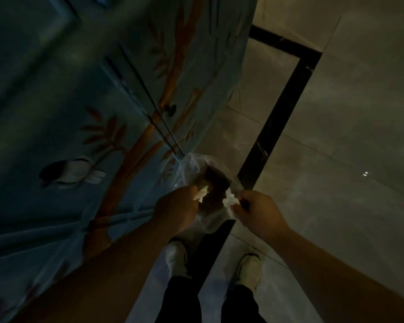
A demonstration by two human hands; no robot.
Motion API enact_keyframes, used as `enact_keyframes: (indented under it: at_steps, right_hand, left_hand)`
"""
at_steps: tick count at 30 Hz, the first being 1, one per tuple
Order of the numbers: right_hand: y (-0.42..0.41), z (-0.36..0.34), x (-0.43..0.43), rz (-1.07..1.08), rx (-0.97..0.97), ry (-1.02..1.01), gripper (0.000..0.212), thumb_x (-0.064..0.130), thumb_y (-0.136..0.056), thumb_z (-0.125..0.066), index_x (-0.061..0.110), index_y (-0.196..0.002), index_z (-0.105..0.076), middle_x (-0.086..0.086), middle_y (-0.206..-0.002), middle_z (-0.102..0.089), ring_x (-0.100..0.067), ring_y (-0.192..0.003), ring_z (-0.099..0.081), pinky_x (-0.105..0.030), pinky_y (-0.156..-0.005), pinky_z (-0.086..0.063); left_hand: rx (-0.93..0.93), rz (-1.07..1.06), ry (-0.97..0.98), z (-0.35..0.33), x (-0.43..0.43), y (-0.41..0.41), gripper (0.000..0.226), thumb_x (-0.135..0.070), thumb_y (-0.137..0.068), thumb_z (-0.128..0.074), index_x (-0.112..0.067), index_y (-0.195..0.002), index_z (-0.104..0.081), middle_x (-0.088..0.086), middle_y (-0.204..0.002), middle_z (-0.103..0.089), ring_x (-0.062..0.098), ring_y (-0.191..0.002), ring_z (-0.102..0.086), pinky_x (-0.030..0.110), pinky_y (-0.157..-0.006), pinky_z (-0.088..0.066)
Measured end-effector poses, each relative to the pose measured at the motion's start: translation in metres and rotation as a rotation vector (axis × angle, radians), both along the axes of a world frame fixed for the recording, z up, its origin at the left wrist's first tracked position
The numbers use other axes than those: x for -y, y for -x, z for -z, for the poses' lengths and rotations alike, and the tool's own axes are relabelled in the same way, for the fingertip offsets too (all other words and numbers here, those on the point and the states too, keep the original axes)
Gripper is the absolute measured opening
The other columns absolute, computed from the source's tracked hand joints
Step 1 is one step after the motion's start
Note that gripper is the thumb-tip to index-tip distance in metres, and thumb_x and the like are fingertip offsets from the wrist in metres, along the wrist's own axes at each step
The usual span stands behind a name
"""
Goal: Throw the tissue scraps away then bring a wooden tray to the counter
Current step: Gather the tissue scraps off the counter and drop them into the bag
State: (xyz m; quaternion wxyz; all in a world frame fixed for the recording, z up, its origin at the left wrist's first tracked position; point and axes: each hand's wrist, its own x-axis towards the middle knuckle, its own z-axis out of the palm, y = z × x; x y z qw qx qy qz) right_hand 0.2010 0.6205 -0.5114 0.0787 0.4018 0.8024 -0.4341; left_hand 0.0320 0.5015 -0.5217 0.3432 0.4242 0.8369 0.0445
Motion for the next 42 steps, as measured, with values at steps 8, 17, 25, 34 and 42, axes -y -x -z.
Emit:
enact_keyframes:
  at_steps: [8, 17, 25, 34, 42]
  right_hand:
    - [0.030, 0.145, -0.011, 0.126, 0.083, 0.092, 0.015, 0.028, -0.091, -0.058, 0.017, -0.082, -0.058, 0.007, -0.067, -0.054, -0.008, -0.059, -0.050, -0.018, -0.054, -0.033]
    - [0.032, 0.181, -0.020, 0.123, 0.074, 0.202, 0.030, 0.018, -0.090, -0.061, 0.008, -0.118, -0.058, -0.009, -0.105, -0.065, -0.021, -0.093, -0.061, -0.022, -0.076, -0.038]
    - [0.026, 0.170, -0.009, 0.095, 0.017, 0.247, 0.047, 0.017, -0.087, -0.066, 0.014, -0.130, -0.051, -0.009, -0.129, -0.058, -0.022, -0.114, -0.058, -0.017, -0.087, -0.042]
    - [0.018, 0.061, -0.041, -0.233, 0.018, -0.120, 0.075, 0.041, -0.081, -0.068, 0.026, -0.144, -0.030, -0.006, -0.146, -0.040, -0.028, -0.128, -0.044, -0.038, -0.099, -0.043]
    - [-0.043, -0.170, -0.093, -0.322, 0.088, -0.506, 0.083, 0.058, -0.081, -0.057, 0.027, -0.147, -0.018, -0.011, -0.154, -0.031, -0.033, -0.135, -0.038, -0.045, -0.104, -0.040]
  left_hand:
    - [-0.053, 0.026, 0.025, 0.126, -0.027, 0.011, 0.027, -0.030, -0.093, -0.045, -0.019, -0.117, -0.049, 0.005, -0.121, -0.058, 0.026, -0.107, -0.057, 0.040, -0.085, -0.047]
    - [0.068, -0.011, -0.035, 0.175, -0.028, 0.011, 0.033, -0.022, -0.094, -0.047, -0.010, -0.125, -0.048, 0.013, -0.126, -0.057, 0.026, -0.112, -0.054, 0.031, -0.087, -0.039]
    - [0.089, 0.012, -0.081, 0.164, -0.035, 0.014, 0.044, -0.029, -0.091, -0.054, -0.008, -0.128, -0.045, 0.016, -0.123, -0.058, 0.032, -0.112, -0.054, 0.037, -0.086, -0.043]
    - [-0.203, 0.233, -0.134, 0.044, -0.050, 0.014, 0.051, -0.036, -0.091, -0.047, -0.011, -0.134, -0.038, 0.013, -0.134, -0.049, 0.030, -0.118, -0.048, 0.042, -0.092, -0.044]
    - [-0.315, 0.452, -0.302, -0.183, -0.079, -0.036, 0.056, -0.037, -0.082, -0.050, -0.008, -0.129, -0.049, 0.019, -0.127, -0.057, 0.036, -0.114, -0.054, 0.042, -0.097, -0.046]
